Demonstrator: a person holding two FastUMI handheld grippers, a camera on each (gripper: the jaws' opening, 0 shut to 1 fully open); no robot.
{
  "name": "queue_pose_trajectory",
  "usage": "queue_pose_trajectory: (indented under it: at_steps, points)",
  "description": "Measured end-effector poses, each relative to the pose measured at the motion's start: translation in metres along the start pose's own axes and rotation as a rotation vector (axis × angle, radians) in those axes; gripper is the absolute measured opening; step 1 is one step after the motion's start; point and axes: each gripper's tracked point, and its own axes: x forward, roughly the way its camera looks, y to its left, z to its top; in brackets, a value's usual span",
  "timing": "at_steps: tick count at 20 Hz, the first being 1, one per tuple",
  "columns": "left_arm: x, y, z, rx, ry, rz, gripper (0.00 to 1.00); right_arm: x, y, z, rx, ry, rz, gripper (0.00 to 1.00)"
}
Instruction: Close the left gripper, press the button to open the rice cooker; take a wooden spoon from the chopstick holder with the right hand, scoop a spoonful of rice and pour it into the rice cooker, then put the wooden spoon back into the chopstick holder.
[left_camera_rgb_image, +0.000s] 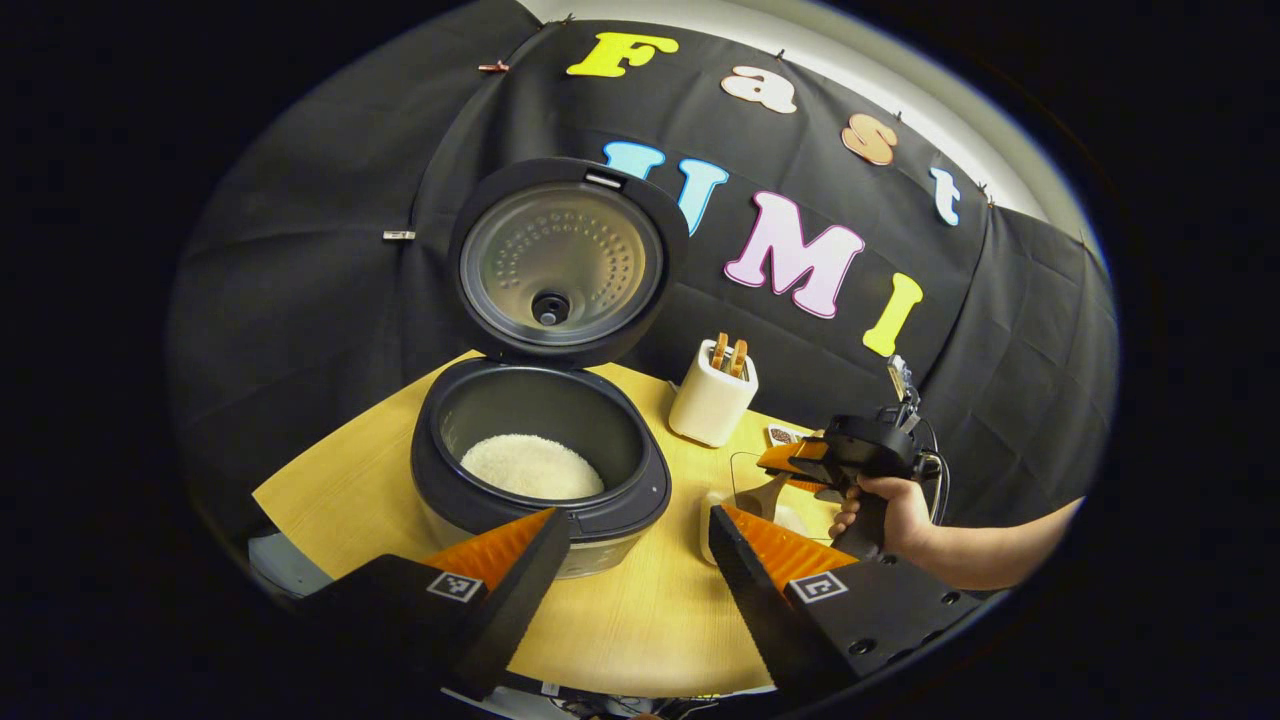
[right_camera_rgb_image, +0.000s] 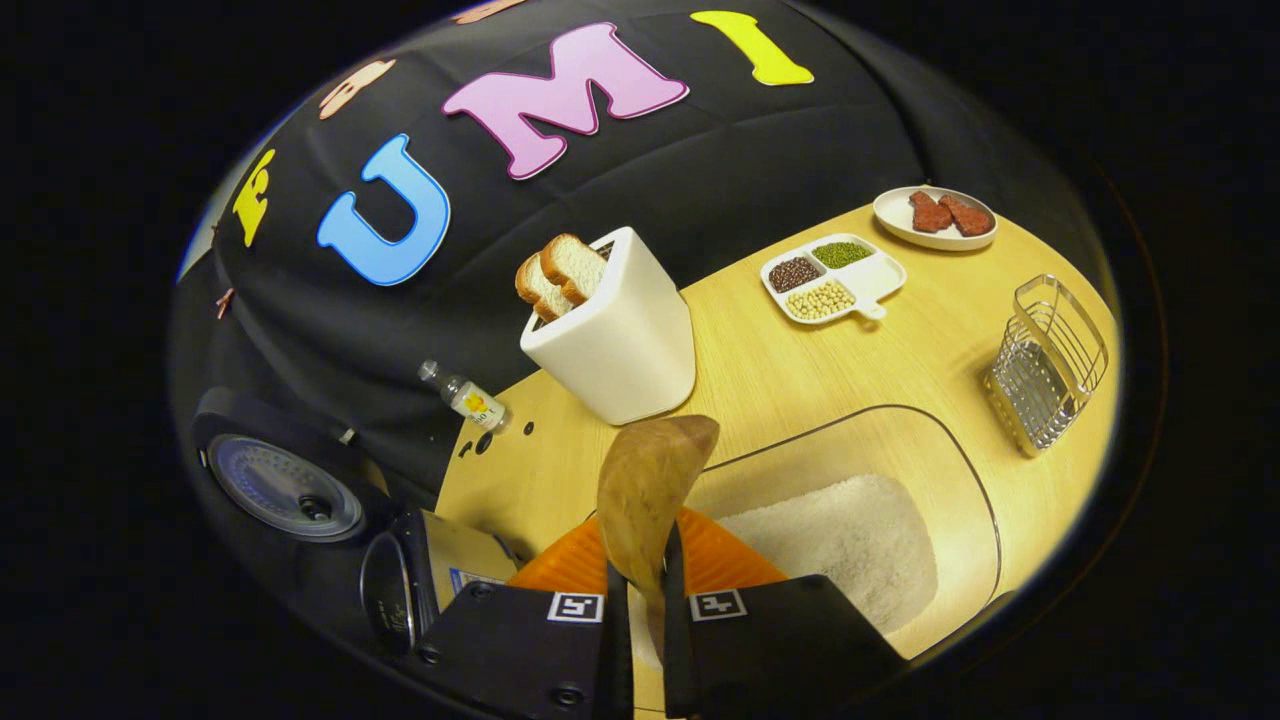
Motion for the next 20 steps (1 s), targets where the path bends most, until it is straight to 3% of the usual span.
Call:
queue_pose_trajectory:
  at_steps: [15,20]
  points:
    - [-0.025,-0.004,0.020,0.077,-0.024,-0.011,0.95,-0.072,-0.055,0.058,0.248,-0.132,-0.035,0.16]
    - [-0.037,-0.004,0.028,0.080,-0.051,-0.019,0.95,-0.095,-0.061,0.075,0.401,-0.160,-0.016,0.16]
